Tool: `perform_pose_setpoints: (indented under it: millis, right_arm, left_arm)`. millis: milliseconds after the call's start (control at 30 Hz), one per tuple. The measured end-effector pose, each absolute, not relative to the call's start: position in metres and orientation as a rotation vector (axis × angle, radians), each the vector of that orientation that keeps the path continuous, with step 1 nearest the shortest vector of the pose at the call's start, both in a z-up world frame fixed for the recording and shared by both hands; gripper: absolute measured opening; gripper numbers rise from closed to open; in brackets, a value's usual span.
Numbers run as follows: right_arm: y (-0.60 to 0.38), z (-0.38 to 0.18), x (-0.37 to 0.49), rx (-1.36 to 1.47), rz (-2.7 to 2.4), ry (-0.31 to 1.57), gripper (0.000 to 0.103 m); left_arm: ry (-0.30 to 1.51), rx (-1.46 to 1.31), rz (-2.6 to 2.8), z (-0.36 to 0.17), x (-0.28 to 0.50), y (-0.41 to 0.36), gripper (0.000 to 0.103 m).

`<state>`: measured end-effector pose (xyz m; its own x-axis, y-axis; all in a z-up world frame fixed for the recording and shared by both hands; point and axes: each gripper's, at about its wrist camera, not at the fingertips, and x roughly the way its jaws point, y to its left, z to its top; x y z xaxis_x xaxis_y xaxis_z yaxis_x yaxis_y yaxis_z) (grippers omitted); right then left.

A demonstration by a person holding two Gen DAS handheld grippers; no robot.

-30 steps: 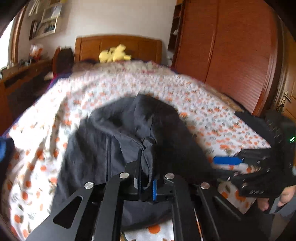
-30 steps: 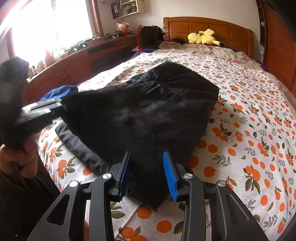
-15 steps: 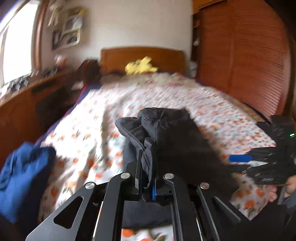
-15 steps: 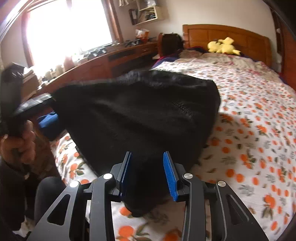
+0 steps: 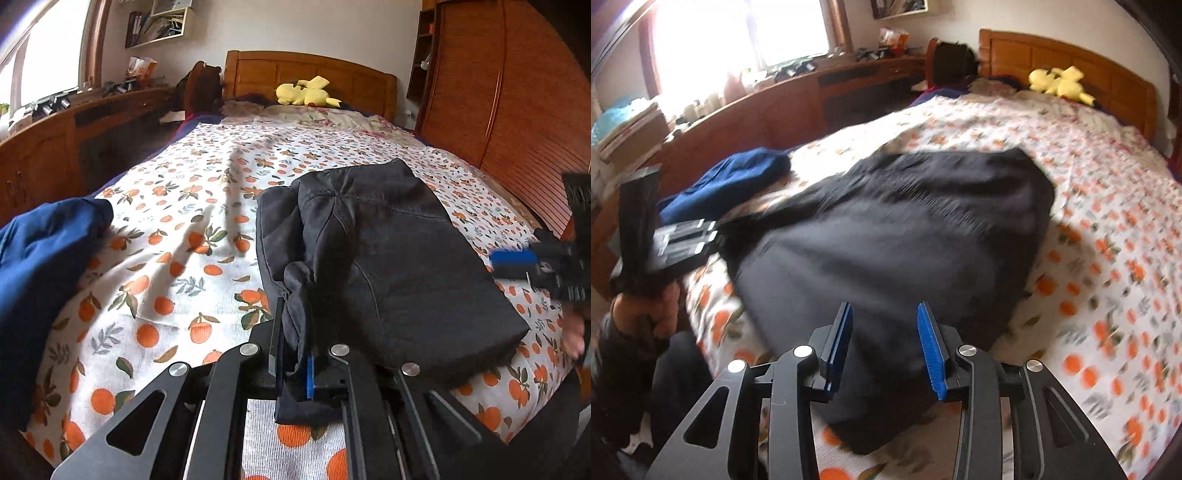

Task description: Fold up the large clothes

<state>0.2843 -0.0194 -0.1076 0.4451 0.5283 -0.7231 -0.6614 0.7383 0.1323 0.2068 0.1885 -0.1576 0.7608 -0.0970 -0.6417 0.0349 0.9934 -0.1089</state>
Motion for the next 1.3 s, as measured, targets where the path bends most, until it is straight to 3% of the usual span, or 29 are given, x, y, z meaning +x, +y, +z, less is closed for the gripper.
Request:
perform_pose_setpoints:
  millis: [67,133,300,400,467,533,733,1033,1300]
  right_arm:
    - [-0.022,-0.102,0.304,-0.182,0.702,0.814,0.042]
    - [-0.023,-0.101,0.324,-0.186,0.662,0.807,0.054]
    - [-0.03,-0.111,0.388,-0.171,0.546,0.819,0.057]
    - [-0.032,-0.125,0.422,-0.141,0.504,0.861,0.057]
    - [-0.032,-0.135,0.442,-0.123,0.483,0.89,0.06]
    - [-0.033,-0.143,0.455,-0.098,0.476,0.91,0.074]
    - [-0.03,-0.165,0.476,-0.026,0.513,0.979,0.084]
    - [-0.027,-0.183,0.487,0.033,0.563,1.043,0.086]
    - [-0.026,-0.196,0.492,0.098,0.592,1.082,0.085]
  left_arm:
    - [0.701,-0.093,-0.076,-0.16,0.205,0.189,0.01]
    - [0.696,-0.088,-0.076,-0.16,0.204,0.187,0.011]
    - [0.689,-0.104,-0.072,-0.161,0.2,0.188,0.018]
    - [0.688,-0.099,-0.043,-0.158,0.195,0.189,0.035]
    - [0.684,-0.085,-0.021,-0.156,0.188,0.19,0.058]
    - [0.689,-0.085,-0.015,-0.157,0.179,0.192,0.067]
    - [0.721,-0.114,-0.027,-0.165,0.163,0.191,0.067]
    - [0.766,-0.109,-0.038,-0.183,0.17,0.179,0.067]
    - [0.781,-0.153,-0.067,-0.191,0.172,0.177,0.052]
